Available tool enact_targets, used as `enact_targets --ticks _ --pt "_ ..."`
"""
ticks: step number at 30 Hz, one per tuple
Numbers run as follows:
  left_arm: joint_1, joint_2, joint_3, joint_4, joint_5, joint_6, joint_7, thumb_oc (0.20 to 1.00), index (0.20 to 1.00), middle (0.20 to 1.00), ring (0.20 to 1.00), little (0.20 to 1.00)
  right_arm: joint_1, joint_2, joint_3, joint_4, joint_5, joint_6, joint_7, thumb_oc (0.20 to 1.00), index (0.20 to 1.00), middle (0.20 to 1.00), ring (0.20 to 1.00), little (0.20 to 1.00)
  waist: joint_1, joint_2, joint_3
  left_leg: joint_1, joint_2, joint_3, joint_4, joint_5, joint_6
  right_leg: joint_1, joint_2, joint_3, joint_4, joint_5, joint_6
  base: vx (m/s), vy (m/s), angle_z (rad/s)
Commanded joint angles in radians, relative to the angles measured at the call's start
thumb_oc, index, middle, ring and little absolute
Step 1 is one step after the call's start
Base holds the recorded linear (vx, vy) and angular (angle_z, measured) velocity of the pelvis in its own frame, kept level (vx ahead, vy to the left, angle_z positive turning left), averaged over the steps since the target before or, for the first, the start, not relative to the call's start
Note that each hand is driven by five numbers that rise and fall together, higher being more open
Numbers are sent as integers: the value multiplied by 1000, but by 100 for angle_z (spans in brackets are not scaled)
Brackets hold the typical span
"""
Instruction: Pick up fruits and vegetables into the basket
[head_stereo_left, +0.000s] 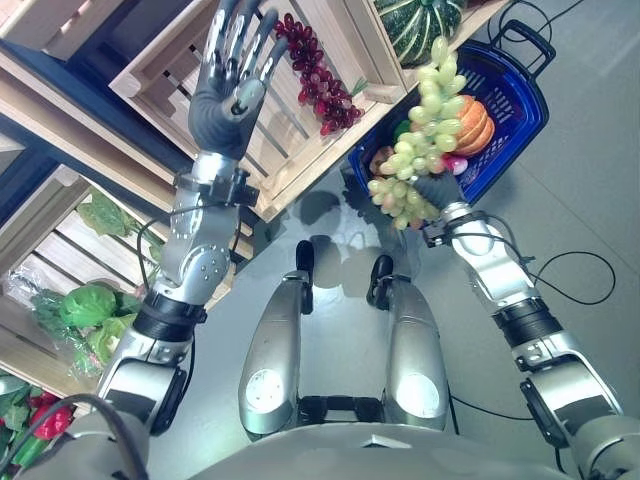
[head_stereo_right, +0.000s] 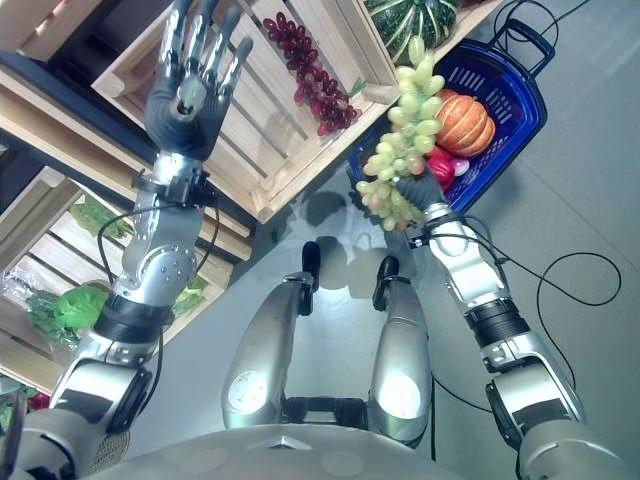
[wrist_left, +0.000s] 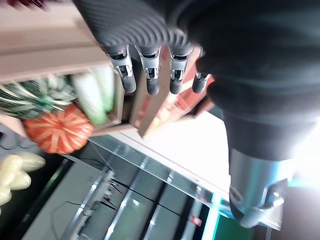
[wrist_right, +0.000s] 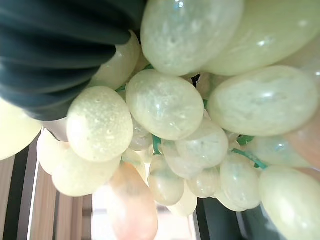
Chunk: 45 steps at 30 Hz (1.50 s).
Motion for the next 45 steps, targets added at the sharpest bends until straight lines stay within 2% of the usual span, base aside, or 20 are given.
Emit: enact_targets --ticks 1,7,8,11,13,17,18,24,26,28,33,35,39,45 --pt "70 8 59 -74 -53 19 -62 1000 1000 1000 1000 1000 3 -7 -64 -107 75 -110 -10 200 200 200 200 200 -1 -5 -51 0 -29 83 107 -162 57 -16 56 3 -14 44 11 -9 -54 -1" --pt "147 3 52 -32 -32 59 -75 1000 1000 1000 1000 1000 11 -36 -131 -75 160 -103 -42 200 200 200 200 200 7 6 -51 -70 -24 83 134 -163 62 -82 55 -4 21 38 6 -7 -44 0" --pt "163 5 47 -23 -34 69 -73 1000 1000 1000 1000 1000 11 -42 -136 -63 178 -95 -49 200 200 200 200 200 11 8 -51 -65 -26 76 145 -189 58 -78 57 3 35 13 16 50 -53 4" --pt "196 14 31 5 -36 119 -67 1000 1000 1000 1000 1000 -7 -67 -160 -11 252 -60 -57 200 200 200 200 200 23 18 -51 -112 -24 76 157 -187 59 -121 54 -4 51 11 16 -10 -57 9" --pt "221 19 10 38 -72 179 -72 1000 1000 1000 1000 1000 -34 -94 -168 55 287 -37 -51 200 200 200 200 200 36 29 -51 -153 -23 75 162 -181 59 -161 50 -12 64 14 16 -48 -48 4" --pt "251 36 -37 85 -66 239 -81 1000 1000 1000 1000 1000 -109 -148 -156 149 296 2 -41 200 200 200 200 200 59 49 -51 -227 -21 74 172 -170 60 -233 42 -23 85 17 16 -38 -43 4" --pt "256 45 -57 103 -43 248 -73 1000 1000 1000 1000 1000 -139 -167 -144 179 295 30 -41 200 200 200 200 200 66 57 -51 -251 -22 72 172 -167 62 -261 41 -25 92 20 16 -36 -38 4" --pt "262 79 -130 168 -1 309 -97 1000 1000 1000 1000 1000 -244 -229 -98 298 359 93 -46 200 200 200 200 200 90 84 -51 -341 -17 67 186 -158 67 -365 31 -27 129 23 17 -8 -26 6" --pt "256 89 -154 184 55 303 -92 1000 1000 1000 1000 1000 -281 -241 -89 340 397 119 -50 200 200 200 200 200 97 96 -51 -368 -17 66 192 -157 68 -396 26 -26 142 23 18 0 -6 12" --pt "246 98 -189 211 131 273 -89 1000 1000 1000 1000 1000 -332 -255 -85 405 440 134 -49 200 200 200 200 200 105 114 -51 -398 -19 63 196 -154 69 -433 20 -25 156 21 18 2 22 15" --pt "236 106 -238 246 168 277 -104 1000 1000 1000 1000 1000 -400 -271 -79 500 502 169 -72 200 200 200 200 200 115 141 -51 -447 -23 61 221 -160 73 -489 16 -17 192 10 13 5 11 4" --pt "234 106 -255 272 193 259 -111 1000 1000 1000 1000 1000 -424 -274 -78 534 535 177 -89 200 200 200 200 200 118 148 -51 -465 -23 60 228 -161 74 -508 13 -17 201 9 12 0 0 0" --pt "226 102 -303 317 258 211 -99 1000 1000 1000 1000 1000 -461 -273 -83 578 607 177 -126 200 200 200 200 200 119 158 -51 -492 -24 57 231 -161 73 -539 14 -10 205 12 9 0 0 0" --pt "230 82 -344 355 262 160 -75 1000 1000 1000 1000 1000 -477 -270 -103 618 654 145 -214 200 200 200 200 200 116 166 -51 -522 -24 56 237 -164 74 -574 19 2 214 11 4 -7 4 -3"
